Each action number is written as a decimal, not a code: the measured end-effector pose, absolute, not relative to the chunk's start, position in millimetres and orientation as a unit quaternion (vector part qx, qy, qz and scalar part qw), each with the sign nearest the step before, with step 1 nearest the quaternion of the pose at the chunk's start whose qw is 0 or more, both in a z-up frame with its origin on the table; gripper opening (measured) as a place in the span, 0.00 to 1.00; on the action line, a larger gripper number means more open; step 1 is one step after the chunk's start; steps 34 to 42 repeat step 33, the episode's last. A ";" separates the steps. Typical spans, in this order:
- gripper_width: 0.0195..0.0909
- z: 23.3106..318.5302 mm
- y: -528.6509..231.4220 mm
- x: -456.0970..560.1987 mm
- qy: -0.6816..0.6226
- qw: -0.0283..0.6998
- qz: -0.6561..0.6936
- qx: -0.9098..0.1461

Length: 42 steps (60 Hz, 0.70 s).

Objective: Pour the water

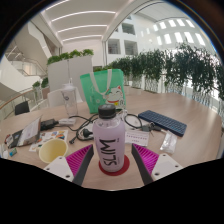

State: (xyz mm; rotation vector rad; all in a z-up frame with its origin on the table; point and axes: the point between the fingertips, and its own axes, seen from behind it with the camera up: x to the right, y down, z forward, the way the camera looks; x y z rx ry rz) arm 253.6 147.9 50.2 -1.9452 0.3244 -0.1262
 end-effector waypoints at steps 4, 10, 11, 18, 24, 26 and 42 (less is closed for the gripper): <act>0.90 67.5 119.6 243.4 0.144 0.548 -0.058 -0.822; 0.90 106.8 71.0 221.6 0.144 0.550 -0.070 -0.819; 0.90 114.5 61.9 216.4 0.143 0.551 -0.073 -0.819; 0.90 163.6 -3.3 179.4 0.137 0.561 -0.091 -0.811; 0.90 196.8 -55.0 147.2 0.152 0.569 -0.092 -0.803; 0.90 208.8 -71.6 135.6 0.156 0.574 -0.095 -0.798; 0.90 246.2 -131.7 94.1 0.168 0.587 -0.108 -0.785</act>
